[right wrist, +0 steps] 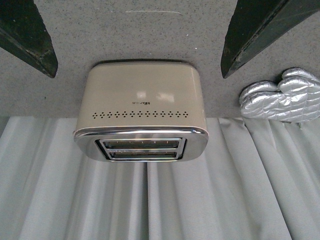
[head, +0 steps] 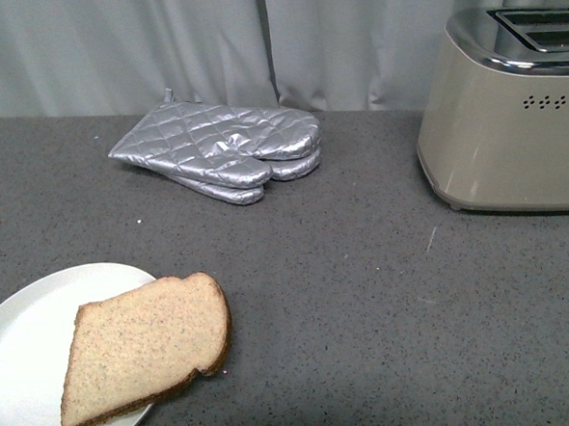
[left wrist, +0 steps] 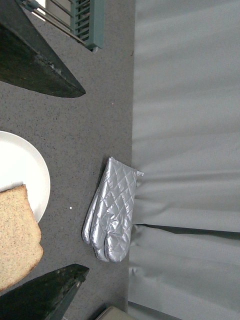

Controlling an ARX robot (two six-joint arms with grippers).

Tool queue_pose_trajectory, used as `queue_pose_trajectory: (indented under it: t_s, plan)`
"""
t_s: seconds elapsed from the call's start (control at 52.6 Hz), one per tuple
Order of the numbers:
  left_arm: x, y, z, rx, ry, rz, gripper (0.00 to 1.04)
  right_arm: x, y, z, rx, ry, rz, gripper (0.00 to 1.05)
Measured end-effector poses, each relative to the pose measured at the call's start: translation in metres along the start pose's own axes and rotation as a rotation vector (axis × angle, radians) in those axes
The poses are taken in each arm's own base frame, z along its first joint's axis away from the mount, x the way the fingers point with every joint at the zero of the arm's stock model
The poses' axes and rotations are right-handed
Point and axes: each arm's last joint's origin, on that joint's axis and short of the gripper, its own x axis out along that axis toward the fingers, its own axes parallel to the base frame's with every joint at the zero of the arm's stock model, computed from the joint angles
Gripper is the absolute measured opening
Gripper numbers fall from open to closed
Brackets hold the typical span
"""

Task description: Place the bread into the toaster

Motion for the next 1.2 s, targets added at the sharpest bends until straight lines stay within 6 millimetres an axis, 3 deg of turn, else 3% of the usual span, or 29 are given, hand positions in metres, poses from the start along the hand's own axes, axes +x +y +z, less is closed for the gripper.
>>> queue_pose_trajectory:
  t_s: [1.197]
  plan:
    - [0.0000, 0.0000, 0.0000, 0.000, 0.000, 0.000, 0.98, 0.0000, 0.0000, 0.0000, 0.000, 0.000, 0.000, 0.95]
